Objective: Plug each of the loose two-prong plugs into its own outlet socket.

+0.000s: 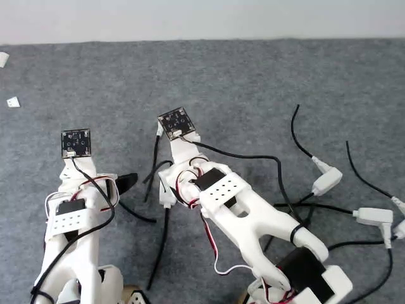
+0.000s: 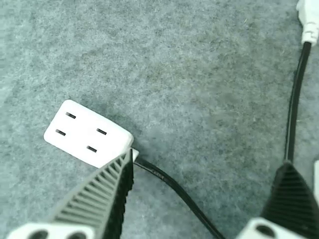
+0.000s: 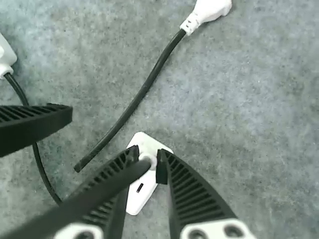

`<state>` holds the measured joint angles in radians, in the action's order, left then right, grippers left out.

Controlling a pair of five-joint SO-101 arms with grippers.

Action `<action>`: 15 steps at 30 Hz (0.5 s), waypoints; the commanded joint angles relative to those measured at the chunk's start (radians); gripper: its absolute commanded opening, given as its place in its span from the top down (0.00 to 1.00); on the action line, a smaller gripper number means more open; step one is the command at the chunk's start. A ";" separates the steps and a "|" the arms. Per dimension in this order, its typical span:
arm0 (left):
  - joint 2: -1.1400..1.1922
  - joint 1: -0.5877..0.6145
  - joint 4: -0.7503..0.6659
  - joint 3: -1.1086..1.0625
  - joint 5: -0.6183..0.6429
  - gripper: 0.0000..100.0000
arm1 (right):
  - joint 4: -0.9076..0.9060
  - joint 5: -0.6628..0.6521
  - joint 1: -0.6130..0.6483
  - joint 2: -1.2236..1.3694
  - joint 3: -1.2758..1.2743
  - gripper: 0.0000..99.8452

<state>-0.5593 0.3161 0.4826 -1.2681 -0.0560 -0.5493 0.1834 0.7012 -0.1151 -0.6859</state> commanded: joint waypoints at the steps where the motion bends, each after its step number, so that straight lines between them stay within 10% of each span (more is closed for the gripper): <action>1: -0.021 0.011 -0.028 0.012 0.005 0.59 | -0.004 -0.032 0.015 0.012 0.000 0.99; 15: -0.020 0.011 -0.029 0.012 0.005 0.59 | -0.139 0.114 0.101 0.154 0.167 0.74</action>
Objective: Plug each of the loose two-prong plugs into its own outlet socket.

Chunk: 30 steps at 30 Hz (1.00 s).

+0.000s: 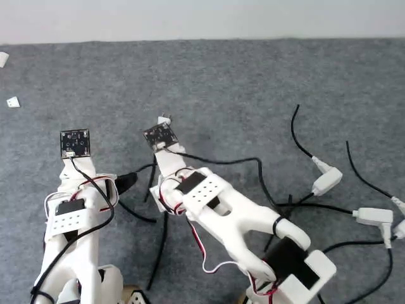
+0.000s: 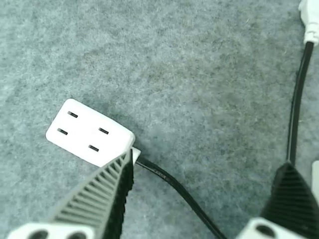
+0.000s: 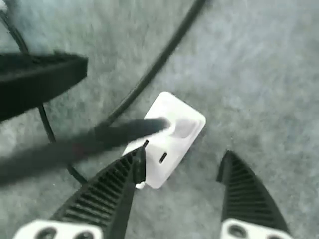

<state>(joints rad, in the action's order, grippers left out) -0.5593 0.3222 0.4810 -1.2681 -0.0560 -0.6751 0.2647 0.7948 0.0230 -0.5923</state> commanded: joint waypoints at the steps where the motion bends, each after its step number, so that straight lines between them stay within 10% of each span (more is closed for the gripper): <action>1: -0.020 0.005 -0.028 0.012 0.005 0.59 | -0.018 0.034 0.007 0.033 0.091 0.74; 10: -0.021 0.006 -0.028 0.013 0.005 0.59 | -0.174 0.034 0.067 0.246 0.373 0.75; 16: -0.021 0.006 -0.028 0.013 0.005 0.59 | -0.295 0.029 0.031 0.305 0.471 0.98; 30: -0.015 0.006 -0.061 0.012 0.009 0.59 | -0.673 -0.158 -0.323 -0.074 0.466 0.99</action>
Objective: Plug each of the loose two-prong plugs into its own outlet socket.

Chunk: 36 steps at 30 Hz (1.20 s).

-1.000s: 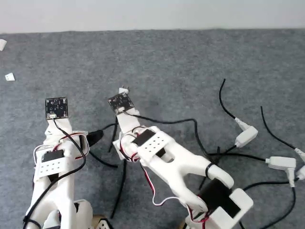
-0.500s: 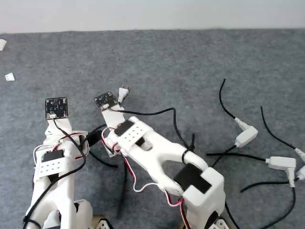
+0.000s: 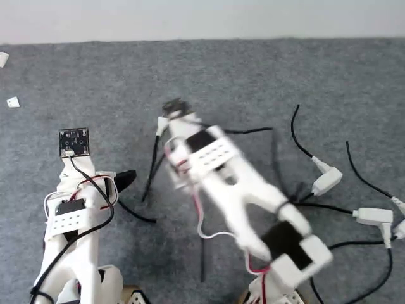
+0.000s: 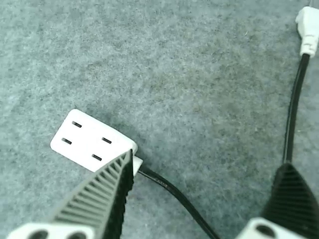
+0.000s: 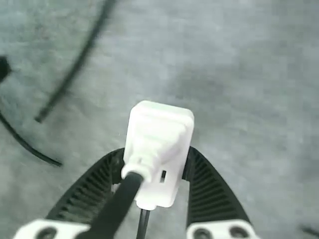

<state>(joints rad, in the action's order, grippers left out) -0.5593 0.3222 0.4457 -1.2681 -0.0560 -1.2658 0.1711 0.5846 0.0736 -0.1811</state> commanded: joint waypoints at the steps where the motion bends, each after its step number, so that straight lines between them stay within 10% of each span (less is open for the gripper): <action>1: -0.015 0.006 -0.028 0.012 0.009 0.59 | -0.104 -0.078 -0.165 -0.147 0.055 0.99; 20: -0.014 0.006 -0.026 0.007 0.011 0.59 | 0.283 -0.336 -1.242 -0.226 -0.321 0.97; 27: -0.014 0.008 -0.023 0.005 0.011 0.59 | 0.271 -0.396 -1.274 -0.240 -0.356 0.72; 36: -0.015 0.061 -0.023 0.005 0.012 0.59 | -0.208 -0.368 -1.099 -0.443 0.003 0.84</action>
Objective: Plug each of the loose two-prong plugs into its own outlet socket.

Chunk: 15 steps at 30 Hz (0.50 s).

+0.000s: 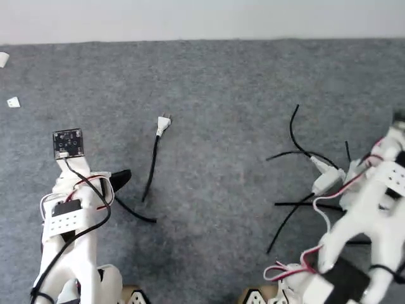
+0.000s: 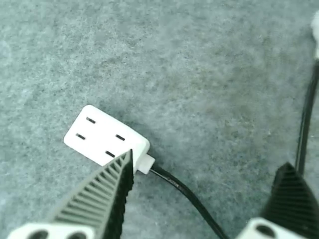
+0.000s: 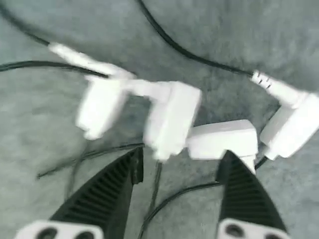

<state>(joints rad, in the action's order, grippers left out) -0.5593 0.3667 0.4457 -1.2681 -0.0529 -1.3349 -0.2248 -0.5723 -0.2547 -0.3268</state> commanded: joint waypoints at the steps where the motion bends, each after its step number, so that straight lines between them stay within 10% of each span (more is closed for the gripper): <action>1: -0.015 0.018 -0.023 0.005 0.009 0.59 | -0.177 0.061 0.084 -0.150 0.167 0.86; 7: -0.021 0.074 -0.020 0.012 0.100 0.59 | -0.272 0.112 0.306 -0.328 0.068 1.00; 15: -0.012 0.126 0.064 0.087 0.180 0.78 | 0.156 0.069 0.553 -0.403 -0.445 0.98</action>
<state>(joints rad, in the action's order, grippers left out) -0.5593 0.4849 0.4918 -1.2436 0.1036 -1.3518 -0.1419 -0.0844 -0.6260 -0.6291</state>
